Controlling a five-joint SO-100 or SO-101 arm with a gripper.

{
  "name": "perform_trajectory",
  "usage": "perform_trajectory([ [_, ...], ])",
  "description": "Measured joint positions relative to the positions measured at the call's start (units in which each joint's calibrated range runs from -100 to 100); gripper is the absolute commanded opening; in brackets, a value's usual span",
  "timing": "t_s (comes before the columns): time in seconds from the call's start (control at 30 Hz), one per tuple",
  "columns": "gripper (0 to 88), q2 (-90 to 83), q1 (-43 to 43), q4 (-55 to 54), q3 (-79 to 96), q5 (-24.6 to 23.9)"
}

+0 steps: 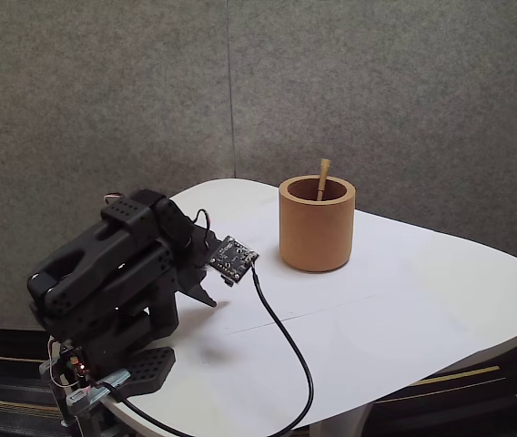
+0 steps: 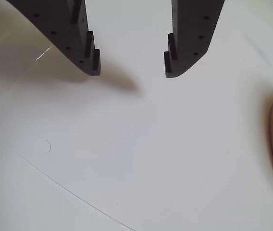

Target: Grab the pen and put it in the pen holder.

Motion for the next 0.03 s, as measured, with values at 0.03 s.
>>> perform_trajectory([
  [0.03,18.2,0.0,0.0,0.0,0.0,0.0],
])
